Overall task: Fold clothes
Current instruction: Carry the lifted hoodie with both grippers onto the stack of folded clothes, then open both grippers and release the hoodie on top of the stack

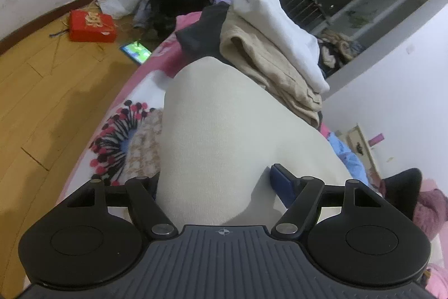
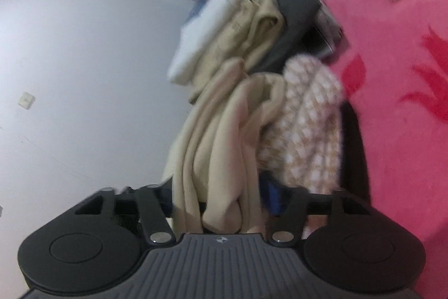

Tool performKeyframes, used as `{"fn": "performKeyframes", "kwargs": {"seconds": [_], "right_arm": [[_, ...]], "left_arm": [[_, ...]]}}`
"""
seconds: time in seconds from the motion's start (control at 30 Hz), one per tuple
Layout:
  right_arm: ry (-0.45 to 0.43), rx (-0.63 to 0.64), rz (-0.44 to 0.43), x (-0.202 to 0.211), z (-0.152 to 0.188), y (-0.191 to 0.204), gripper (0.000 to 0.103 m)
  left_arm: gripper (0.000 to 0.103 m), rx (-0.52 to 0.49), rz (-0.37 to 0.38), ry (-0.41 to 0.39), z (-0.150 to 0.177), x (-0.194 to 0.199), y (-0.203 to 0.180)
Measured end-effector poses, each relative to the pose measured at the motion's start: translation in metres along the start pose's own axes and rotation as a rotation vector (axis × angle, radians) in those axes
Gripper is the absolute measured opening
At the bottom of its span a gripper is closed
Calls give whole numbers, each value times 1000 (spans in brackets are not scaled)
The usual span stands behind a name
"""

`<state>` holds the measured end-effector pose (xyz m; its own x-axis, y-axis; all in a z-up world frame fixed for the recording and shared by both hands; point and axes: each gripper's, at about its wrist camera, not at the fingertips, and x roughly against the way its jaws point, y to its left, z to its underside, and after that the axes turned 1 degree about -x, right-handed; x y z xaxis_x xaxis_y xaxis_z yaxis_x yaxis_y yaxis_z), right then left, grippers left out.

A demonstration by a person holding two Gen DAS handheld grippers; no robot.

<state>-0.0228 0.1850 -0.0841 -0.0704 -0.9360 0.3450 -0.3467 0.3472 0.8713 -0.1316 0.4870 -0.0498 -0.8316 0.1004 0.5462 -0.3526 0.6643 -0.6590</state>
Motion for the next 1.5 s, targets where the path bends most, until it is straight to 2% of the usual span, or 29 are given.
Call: {"fn": "performKeyframes", "kwargs": {"seconds": [0.07,0.17,0.33,0.4,0.47,0.53,0.57,0.67,0.77,0.83,0.9,0.93,1.03,1.07,1.13,1.27,1.33,1.37,1.43,1.5], "right_arm": [[-10,75,27,5,6,11,38],[-52,226,77,16,20,32,34],[-159,372,40,41,41,51,30],[-173,391,81,39,41,47,30],[-160,354,110,30,32,35,30],[-116,265,110,21,21,17,39],[-102,209,101,22,18,7,51],[-96,116,32,41,16,-9,56],[-178,120,0,79,21,-12,57],[-238,155,20,105,24,-5,57],[-262,234,52,119,30,13,46],[-256,298,58,119,35,27,42],[-224,538,89,104,62,73,39],[-209,604,100,96,71,84,39],[-182,647,134,75,78,89,39],[-103,600,187,28,75,69,35],[-96,585,188,23,71,65,35],[-103,595,180,30,72,67,35],[-125,619,159,48,77,74,37],[-154,672,146,63,82,83,38]], "left_arm": [[72,2,32,-2,2,1,4],[72,-7,69,-10,7,3,5],[72,-62,109,12,14,-5,-11],[72,-59,86,7,15,-6,-14],[72,-20,75,0,16,-6,-9],[72,-14,58,-5,17,-4,-9],[73,-27,42,-9,18,-1,-12],[71,-118,-42,-43,18,15,-36],[71,-192,-94,-77,18,31,-59],[72,-254,-119,-79,15,30,-77],[74,-325,-151,-68,12,24,-94],[74,-357,-171,-58,10,20,-103],[73,-412,-251,-10,6,12,-111],[73,-415,-269,1,6,12,-108],[74,-352,-271,4,10,16,-89],[75,-84,-195,-25,22,37,-35],[73,-9,-165,-67,29,57,-22],[70,-6,-161,-96,32,69,-22],[69,-86,-171,-155,39,96,-38],[69,-233,-147,-178,49,117,-62]]}}
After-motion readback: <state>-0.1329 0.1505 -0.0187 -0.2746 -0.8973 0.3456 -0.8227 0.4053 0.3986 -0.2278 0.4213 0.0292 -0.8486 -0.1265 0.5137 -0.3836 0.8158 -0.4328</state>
